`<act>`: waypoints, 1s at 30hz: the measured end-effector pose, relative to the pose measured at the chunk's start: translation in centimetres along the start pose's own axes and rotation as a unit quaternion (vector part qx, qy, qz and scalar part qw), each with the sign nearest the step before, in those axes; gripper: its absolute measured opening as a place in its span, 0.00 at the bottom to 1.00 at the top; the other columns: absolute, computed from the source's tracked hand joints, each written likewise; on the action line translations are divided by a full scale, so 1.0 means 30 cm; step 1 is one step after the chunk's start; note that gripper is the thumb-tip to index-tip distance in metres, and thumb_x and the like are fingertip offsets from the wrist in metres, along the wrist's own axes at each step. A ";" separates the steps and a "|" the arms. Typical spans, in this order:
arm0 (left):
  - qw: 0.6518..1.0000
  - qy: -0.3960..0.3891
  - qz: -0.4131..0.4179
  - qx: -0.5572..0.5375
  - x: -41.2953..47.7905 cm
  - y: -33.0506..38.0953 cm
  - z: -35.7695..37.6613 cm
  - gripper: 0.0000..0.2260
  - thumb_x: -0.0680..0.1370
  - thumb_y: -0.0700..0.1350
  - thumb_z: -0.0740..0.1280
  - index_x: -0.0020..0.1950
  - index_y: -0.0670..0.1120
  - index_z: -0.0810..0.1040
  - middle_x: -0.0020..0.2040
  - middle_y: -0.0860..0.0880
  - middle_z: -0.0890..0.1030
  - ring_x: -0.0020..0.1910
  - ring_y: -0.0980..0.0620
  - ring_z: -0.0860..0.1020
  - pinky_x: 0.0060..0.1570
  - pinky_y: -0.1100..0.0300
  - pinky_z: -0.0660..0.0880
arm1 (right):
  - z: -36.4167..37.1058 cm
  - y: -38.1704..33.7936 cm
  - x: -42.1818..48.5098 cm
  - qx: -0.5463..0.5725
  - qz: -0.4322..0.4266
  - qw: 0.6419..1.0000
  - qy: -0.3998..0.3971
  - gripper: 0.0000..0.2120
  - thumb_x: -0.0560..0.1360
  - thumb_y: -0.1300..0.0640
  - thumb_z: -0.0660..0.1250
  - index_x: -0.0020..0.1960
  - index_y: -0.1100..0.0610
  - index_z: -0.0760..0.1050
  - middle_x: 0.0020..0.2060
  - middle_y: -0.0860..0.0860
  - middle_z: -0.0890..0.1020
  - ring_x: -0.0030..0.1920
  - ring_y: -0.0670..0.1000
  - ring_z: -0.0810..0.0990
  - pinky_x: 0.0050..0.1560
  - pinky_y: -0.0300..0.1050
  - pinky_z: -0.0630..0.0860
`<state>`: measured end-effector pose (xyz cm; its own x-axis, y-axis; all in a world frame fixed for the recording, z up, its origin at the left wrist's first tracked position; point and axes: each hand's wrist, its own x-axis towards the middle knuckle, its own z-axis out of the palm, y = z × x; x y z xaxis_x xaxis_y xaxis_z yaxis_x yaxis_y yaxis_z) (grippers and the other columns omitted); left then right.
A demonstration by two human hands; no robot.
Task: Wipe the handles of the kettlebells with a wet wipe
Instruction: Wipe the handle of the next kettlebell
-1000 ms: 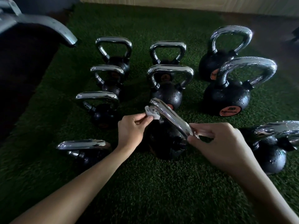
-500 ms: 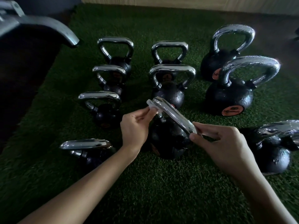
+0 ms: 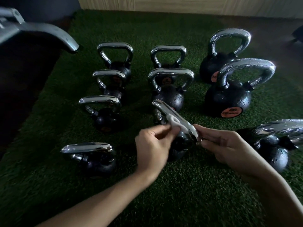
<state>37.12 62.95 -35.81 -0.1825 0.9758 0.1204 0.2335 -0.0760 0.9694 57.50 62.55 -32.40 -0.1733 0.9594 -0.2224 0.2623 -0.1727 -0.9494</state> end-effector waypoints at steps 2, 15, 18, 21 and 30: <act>0.998 -0.049 -0.019 -0.045 -0.067 0.007 0.038 0.08 0.75 0.46 0.77 0.53 0.50 0.88 0.45 0.59 0.87 0.45 0.58 0.86 0.46 0.54 0.84 | -0.019 0.004 -0.006 0.039 0.004 0.999 -0.014 0.20 0.80 0.70 0.64 0.64 0.51 0.82 0.42 0.46 0.86 0.23 0.38 0.65 0.24 0.28 0.61; 0.995 -0.077 0.069 0.012 -0.098 -0.057 0.067 0.03 0.75 0.48 0.78 0.47 0.50 0.89 0.41 0.60 0.86 0.39 0.59 0.83 0.37 0.63 0.77 | -0.066 -0.012 0.042 -0.004 0.035 0.999 0.001 0.12 0.74 0.68 0.72 0.56 0.59 0.85 0.39 0.52 0.88 0.25 0.36 0.78 0.27 0.25 0.70; 0.983 -0.086 0.121 0.105 -0.082 -0.115 0.069 0.05 0.75 0.51 0.77 0.49 0.52 0.88 0.43 0.59 0.85 0.41 0.59 0.82 0.40 0.57 0.80 | -0.073 0.001 0.049 -0.028 0.031 0.999 -0.020 0.13 0.72 0.62 0.75 0.56 0.55 0.86 0.49 0.52 0.88 0.46 0.44 0.87 0.44 0.29 0.78; 0.933 -0.052 0.234 0.268 -0.038 -0.194 0.054 0.08 0.74 0.54 0.77 0.51 0.55 0.87 0.47 0.60 0.85 0.40 0.59 0.77 0.37 0.61 0.78 | -0.075 0.012 0.057 -0.027 0.045 0.999 -0.002 0.14 0.68 0.57 0.77 0.53 0.53 0.87 0.49 0.52 0.88 0.55 0.52 0.86 0.60 0.46 0.79; 0.919 0.038 0.314 0.237 -0.036 -0.090 -0.106 0.09 0.76 0.53 0.76 0.55 0.53 0.88 0.51 0.62 0.85 0.40 0.56 0.77 0.40 0.61 0.75 | -0.010 -0.082 -0.026 -0.221 -0.109 0.959 0.136 0.07 0.66 0.42 0.78 0.44 0.39 0.86 0.38 0.35 0.84 0.25 0.42 0.70 0.29 0.30 0.66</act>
<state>33.65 61.44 -37.89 0.0680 0.7515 0.6563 0.7023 -0.5033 0.5035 57.27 62.30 -29.84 -0.0311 0.9950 0.0947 0.6357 0.0928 -0.7663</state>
